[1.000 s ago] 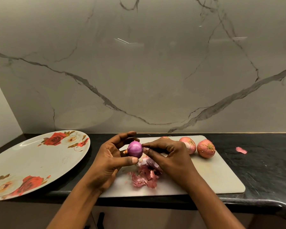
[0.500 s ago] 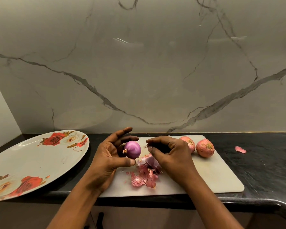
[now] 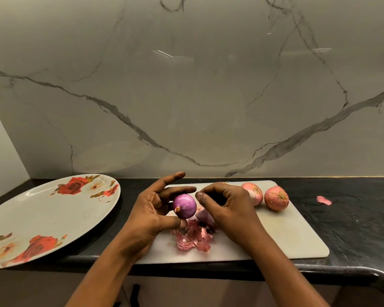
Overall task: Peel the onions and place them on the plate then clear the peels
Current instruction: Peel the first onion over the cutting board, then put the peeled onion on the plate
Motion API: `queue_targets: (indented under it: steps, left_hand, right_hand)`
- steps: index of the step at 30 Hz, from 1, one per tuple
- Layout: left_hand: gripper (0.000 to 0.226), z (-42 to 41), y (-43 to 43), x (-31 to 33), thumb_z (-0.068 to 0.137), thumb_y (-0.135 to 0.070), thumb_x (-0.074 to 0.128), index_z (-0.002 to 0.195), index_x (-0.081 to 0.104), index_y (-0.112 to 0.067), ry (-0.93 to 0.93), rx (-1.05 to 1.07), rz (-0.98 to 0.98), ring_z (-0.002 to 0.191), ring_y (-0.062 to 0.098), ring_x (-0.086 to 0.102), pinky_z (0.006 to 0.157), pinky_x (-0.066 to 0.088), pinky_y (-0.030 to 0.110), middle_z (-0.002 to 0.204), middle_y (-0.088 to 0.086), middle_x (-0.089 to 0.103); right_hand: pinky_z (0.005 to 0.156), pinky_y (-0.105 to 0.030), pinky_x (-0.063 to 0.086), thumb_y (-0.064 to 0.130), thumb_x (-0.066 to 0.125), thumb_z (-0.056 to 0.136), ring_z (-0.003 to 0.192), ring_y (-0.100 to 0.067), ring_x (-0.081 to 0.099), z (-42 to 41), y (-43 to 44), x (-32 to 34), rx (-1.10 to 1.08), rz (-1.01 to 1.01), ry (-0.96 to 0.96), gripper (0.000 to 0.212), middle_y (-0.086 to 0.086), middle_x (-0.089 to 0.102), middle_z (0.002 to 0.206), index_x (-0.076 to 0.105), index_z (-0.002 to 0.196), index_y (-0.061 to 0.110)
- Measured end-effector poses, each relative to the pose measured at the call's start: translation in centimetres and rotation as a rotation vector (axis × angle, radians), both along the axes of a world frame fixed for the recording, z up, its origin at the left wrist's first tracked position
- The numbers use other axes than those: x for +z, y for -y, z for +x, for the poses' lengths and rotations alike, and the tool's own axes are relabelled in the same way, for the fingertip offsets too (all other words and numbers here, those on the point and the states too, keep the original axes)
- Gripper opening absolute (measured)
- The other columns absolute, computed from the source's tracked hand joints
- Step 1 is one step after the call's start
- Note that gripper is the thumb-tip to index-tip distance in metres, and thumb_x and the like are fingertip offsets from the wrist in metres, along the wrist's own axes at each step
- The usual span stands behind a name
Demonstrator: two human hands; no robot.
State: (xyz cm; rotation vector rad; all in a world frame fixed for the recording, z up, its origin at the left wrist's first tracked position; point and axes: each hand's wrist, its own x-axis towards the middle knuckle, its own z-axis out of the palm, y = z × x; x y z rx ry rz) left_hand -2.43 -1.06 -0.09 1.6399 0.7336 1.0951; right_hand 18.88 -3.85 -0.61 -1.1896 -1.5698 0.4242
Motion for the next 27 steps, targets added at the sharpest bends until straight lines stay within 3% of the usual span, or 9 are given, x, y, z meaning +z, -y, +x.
queue_targets:
  steps: [4,6,9,13,16,19,22,24,27]
  left_hand:
    - [0.096,-0.2,-0.2,0.0,0.072,0.032,0.071,0.148,0.053,-0.024,0.029,0.005,-0.013,0.125,0.029,0.068,0.095,0.062,0.04,0.133,0.006,0.073]
    - [0.092,-0.2,-0.2,-0.1,0.071,0.029,0.074,0.147,0.055,-0.02,0.07,0.0,-0.025,0.126,0.03,0.068,0.094,0.062,0.038,0.133,0.008,0.072]
    - [0.085,-0.1,-0.2,-0.1,0.069,0.021,0.078,0.143,0.059,-0.017,0.128,0.013,-0.043,0.125,0.03,0.068,0.093,0.062,0.037,0.133,0.009,0.072]
    - [0.075,0.0,0.1,0.1,0.069,0.009,0.083,0.138,0.063,-0.014,0.154,0.036,-0.057,0.121,0.03,0.07,0.094,0.062,0.037,0.133,0.008,0.072]
    - [0.066,0.2,0.3,0.5,0.07,0.002,0.085,0.132,0.067,-0.011,0.172,0.064,-0.07,0.116,0.031,0.072,0.095,0.061,0.035,0.128,0.01,0.074]
    - [0.061,0.3,0.2,0.7,0.071,-0.004,0.087,0.129,0.07,-0.012,0.2,0.132,-0.085,0.114,0.031,0.073,0.094,0.06,0.033,0.122,0.01,0.076]
    - [0.056,0.5,0.1,1.1,0.073,-0.009,0.089,0.126,0.073,-0.015,0.201,0.22,-0.078,0.114,0.03,0.073,0.102,0.059,0.044,0.119,0.01,0.077]
    - [0.051,0.3,0.2,1.6,0.077,-0.009,0.09,0.125,0.075,-0.017,0.167,0.288,-0.06,0.111,0.029,0.075,0.105,0.057,0.05,0.116,0.01,0.078]
    - [0.048,-1.1,0.6,3.2,0.081,-0.011,0.089,0.126,0.073,-0.019,0.111,0.326,-0.013,0.108,0.021,0.076,0.101,0.06,0.043,0.113,0.005,0.08]
  right_hand:
    - [0.066,-0.016,0.054,0.024,0.076,0.096,0.075,-0.004,0.071,0.2,0.1,-0.1,-0.087,0.026,-0.061,0.007,0.014,0.074,0.076,0.078,0.09,0.027]
    - [0.071,-0.015,0.056,0.023,0.076,0.096,0.082,-0.003,0.072,0.2,0.2,-0.2,-0.074,0.035,-0.04,0.005,0.015,0.076,0.084,0.079,0.099,0.026]
    - [0.084,-0.02,0.061,0.008,0.071,0.096,0.096,-0.001,0.074,0.2,0.3,-0.3,-0.029,0.026,-0.007,0.022,0.015,0.078,0.101,0.078,0.11,0.023]
    - [0.083,-0.028,0.064,-0.007,0.058,0.09,0.101,-0.002,0.073,0.3,0.4,-0.1,-0.013,0.037,0.026,0.034,0.01,0.079,0.101,0.077,0.081,0.02]
    - [0.084,-0.027,0.063,-0.004,0.059,0.09,0.101,-0.003,0.074,0.3,0.4,-0.1,0.011,0.037,0.017,0.034,0.011,0.08,0.102,0.081,0.085,0.022]
    - [0.085,-0.019,0.059,0.012,0.067,0.098,0.1,0.0,0.072,0.2,0.5,0.1,0.02,0.034,0.019,0.022,0.016,0.079,0.104,0.084,0.104,0.024]
    - [0.083,-0.022,0.061,0.029,0.07,0.099,0.1,0.002,0.071,0.3,0.5,0.0,-0.003,0.051,0.078,0.018,0.018,0.078,0.106,0.082,0.112,0.028]
    - [0.083,-0.025,0.062,0.029,0.073,0.097,0.098,0.003,0.071,0.2,0.3,-0.2,-0.003,0.056,0.102,0.018,0.019,0.077,0.107,0.082,0.112,0.029]
    - [0.083,-0.025,0.063,0.029,0.075,0.096,0.097,0.003,0.072,0.3,0.3,-0.3,0.013,0.053,0.097,0.02,0.019,0.077,0.109,0.081,0.114,0.03]
